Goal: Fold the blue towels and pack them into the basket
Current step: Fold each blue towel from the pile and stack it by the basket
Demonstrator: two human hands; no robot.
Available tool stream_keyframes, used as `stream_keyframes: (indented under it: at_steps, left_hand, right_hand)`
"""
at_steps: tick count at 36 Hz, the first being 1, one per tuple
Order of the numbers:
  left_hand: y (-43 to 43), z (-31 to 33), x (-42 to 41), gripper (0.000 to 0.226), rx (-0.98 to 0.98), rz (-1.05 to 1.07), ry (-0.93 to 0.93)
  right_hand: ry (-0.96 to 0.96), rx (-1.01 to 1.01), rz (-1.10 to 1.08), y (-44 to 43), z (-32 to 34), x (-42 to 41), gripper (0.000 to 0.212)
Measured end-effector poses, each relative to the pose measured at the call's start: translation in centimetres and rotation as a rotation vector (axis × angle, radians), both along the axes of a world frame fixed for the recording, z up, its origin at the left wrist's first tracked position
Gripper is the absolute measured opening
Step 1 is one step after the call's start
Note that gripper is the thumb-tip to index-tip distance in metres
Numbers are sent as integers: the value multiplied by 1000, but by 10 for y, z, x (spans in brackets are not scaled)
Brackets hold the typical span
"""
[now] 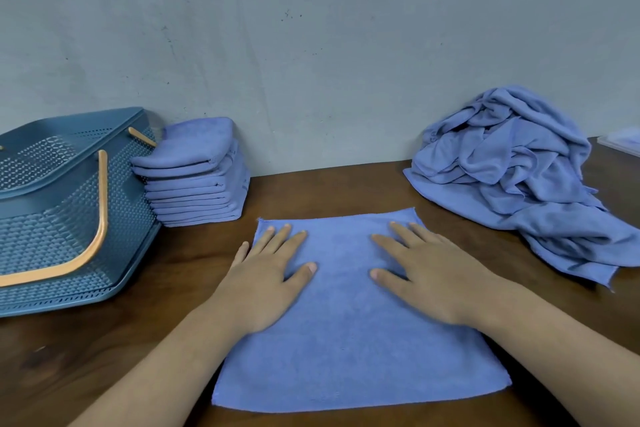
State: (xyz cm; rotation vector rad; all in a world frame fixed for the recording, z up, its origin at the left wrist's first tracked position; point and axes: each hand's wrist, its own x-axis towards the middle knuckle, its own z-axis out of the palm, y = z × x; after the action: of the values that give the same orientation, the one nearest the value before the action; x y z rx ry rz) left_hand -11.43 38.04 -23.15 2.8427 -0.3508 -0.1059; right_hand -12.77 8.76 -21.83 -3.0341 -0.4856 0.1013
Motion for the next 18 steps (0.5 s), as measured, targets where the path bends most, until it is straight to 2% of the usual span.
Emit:
stream_keyframes:
  at_steps: [3, 6, 8, 14, 16, 18]
  left_hand:
    - [2, -1, 1, 71, -60, -3, -21]
    - [3, -2, 1, 73, -60, -20, -24]
    - [2, 0, -1, 77, -10, -25, 1]
    - [0, 5, -4, 82, 23, -3, 43]
    - [0, 5, -3, 82, -57, 8, 17]
    - [6, 5, 3, 72, -238, 80, -60]
  right_hand:
    - [-115, 53, 116, 13, 4, 1, 76]
    - [80, 202, 271, 24, 3, 1, 63]
    - [150, 167, 228, 22, 0, 4, 67]
    - [112, 117, -90, -17, -1, 25, 73]
    - [92, 118, -134, -24, -2, 28, 75]
    - [-21, 100, -161, -25, -6, 31, 81]
